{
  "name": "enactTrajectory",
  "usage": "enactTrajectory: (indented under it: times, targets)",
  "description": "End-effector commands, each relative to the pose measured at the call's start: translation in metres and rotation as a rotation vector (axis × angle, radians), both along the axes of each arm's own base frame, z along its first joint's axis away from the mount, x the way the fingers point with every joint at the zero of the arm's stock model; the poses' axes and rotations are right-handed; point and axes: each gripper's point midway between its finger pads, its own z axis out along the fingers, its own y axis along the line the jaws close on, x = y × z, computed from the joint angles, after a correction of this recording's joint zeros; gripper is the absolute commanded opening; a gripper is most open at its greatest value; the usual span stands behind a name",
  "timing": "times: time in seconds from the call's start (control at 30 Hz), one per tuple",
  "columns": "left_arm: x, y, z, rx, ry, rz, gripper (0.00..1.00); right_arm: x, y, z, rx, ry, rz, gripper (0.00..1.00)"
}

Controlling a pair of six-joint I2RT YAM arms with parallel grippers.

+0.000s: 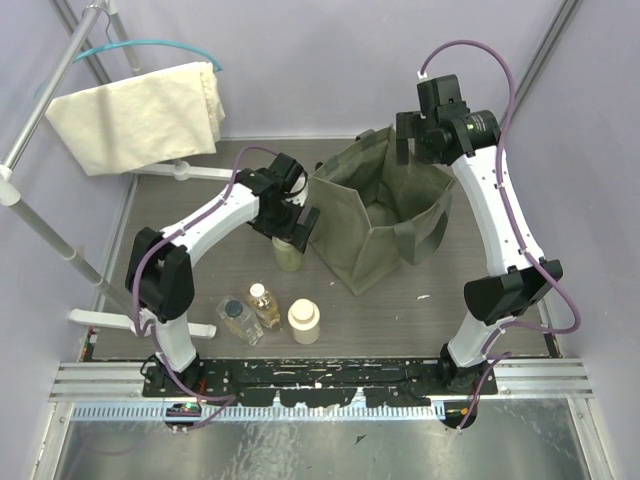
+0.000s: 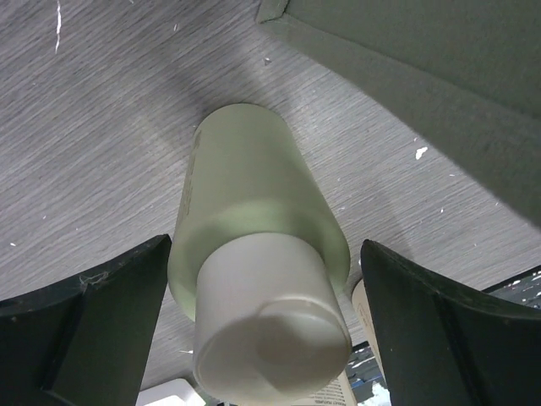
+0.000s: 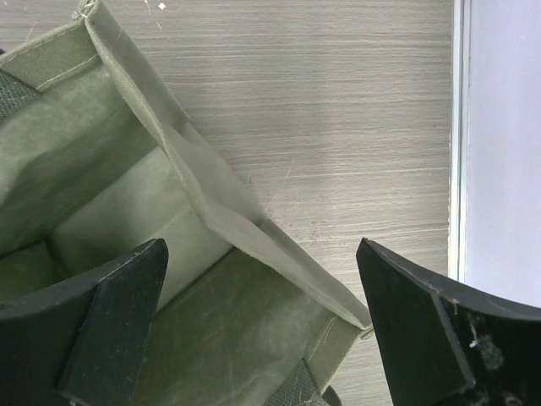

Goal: Place the personal care products into the canvas bag

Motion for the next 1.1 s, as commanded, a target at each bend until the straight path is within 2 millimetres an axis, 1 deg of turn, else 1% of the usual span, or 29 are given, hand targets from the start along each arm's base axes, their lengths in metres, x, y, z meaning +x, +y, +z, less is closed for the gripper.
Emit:
enactTrajectory:
  times: [0.0,0.17,0.23,0.33,0.4,0.47,0.53,0.6,0.7,0.77,0.8,0.87,0.93,1.07]
  targets:
    - [-0.004,-0.004,0.006,0.008,0.048,-0.047,0.99,-0.003,-0.007,0.022,0.017,-0.080,-0.029,1.00]
    - [-0.010,-0.004,0.000,0.024,0.096,-0.062,0.89,-0.004,-0.009,0.020,0.010,-0.074,-0.036,1.00]
    - [-0.017,-0.001,-0.003,0.039,0.132,-0.064,0.81,-0.005,-0.010,0.020,0.007,-0.073,-0.038,1.00]
    - [-0.025,0.004,-0.007,0.054,0.162,-0.064,0.74,-0.004,-0.012,0.018,0.001,-0.069,-0.044,1.00]
    - [-0.026,0.006,-0.009,0.058,0.158,-0.063,0.70,-0.003,-0.012,0.016,-0.001,-0.064,-0.042,1.00]
    - [-0.025,0.007,-0.012,0.062,0.152,-0.059,0.64,-0.002,-0.012,0.015,-0.003,-0.060,-0.040,1.00]
    - [-0.025,0.006,-0.013,0.062,0.157,-0.059,0.52,-0.001,-0.011,0.013,-0.004,-0.055,-0.036,1.00]
    - [-0.024,0.004,-0.012,0.055,0.163,-0.056,0.38,0.000,-0.011,0.011,-0.005,-0.051,-0.034,1.00]
    - [-0.024,0.002,-0.005,0.038,0.153,-0.058,0.18,0.002,-0.010,0.009,-0.008,-0.045,-0.031,1.00]
    - [-0.021,0.001,0.009,0.015,0.119,-0.056,0.07,0.003,-0.010,0.007,-0.013,-0.040,-0.028,1.00]
    - [-0.019,0.000,0.019,0.001,0.094,-0.049,0.04,0.003,-0.010,0.007,-0.014,-0.038,-0.027,1.00]
    - [-0.009,0.002,0.040,-0.019,0.025,-0.021,0.02,0.004,-0.010,0.005,-0.017,-0.034,-0.024,1.00]
    - [0.000,0.005,0.066,-0.045,-0.040,0.008,0.00,0.005,-0.009,0.005,-0.016,-0.034,-0.020,1.00]
    - [0.014,0.012,0.115,-0.096,-0.128,0.062,0.00,0.007,-0.009,0.003,-0.019,-0.028,-0.013,1.00]
